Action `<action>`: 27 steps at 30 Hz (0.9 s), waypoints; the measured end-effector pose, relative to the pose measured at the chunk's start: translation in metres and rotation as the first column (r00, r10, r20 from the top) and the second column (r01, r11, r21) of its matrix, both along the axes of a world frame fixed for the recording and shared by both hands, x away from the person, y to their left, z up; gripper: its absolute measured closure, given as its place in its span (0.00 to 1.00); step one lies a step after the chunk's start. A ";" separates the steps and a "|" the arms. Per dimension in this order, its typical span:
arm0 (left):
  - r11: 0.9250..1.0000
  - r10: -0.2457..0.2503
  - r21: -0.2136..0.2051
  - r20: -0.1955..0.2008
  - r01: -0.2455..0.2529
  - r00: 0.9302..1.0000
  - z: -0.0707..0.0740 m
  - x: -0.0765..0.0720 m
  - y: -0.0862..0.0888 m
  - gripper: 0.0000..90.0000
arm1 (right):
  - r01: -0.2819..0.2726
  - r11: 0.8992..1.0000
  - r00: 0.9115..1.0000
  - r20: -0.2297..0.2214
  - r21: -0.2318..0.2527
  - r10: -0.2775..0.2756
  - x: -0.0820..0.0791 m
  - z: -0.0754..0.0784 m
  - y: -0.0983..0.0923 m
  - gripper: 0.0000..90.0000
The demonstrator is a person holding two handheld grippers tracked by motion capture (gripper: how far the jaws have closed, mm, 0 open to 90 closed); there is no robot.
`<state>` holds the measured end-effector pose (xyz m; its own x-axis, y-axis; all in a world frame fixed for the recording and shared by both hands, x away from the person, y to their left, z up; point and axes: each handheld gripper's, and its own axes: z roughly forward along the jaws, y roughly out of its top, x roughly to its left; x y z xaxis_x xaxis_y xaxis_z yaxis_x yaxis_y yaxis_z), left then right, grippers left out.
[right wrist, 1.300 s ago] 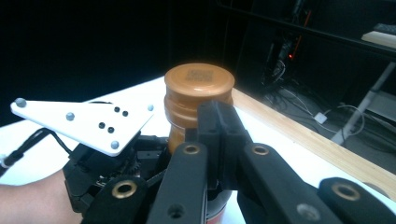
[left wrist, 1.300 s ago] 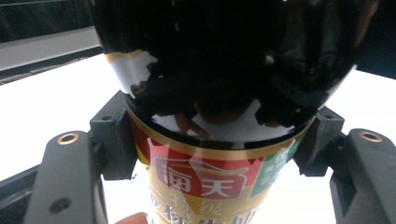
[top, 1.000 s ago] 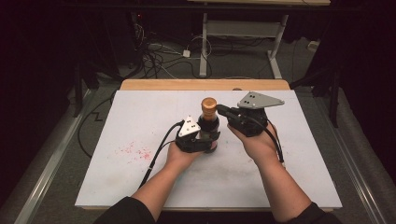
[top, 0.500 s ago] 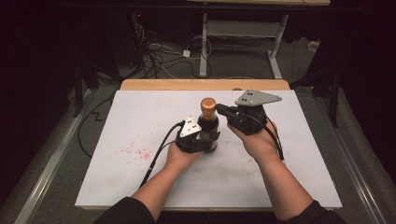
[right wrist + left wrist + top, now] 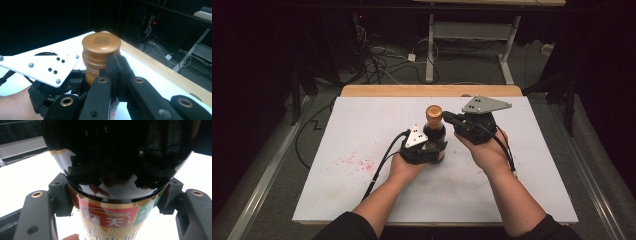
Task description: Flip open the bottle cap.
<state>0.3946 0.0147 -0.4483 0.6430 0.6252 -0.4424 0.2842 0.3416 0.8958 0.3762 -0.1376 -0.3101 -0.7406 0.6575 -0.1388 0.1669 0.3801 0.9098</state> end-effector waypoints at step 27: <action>1.000 0.011 0.015 0.005 -0.011 1.000 0.000 0.000 -0.003 0.33 | 0.017 1.000 1.000 0.004 -0.005 -0.017 -0.003 0.001 0.000 1.00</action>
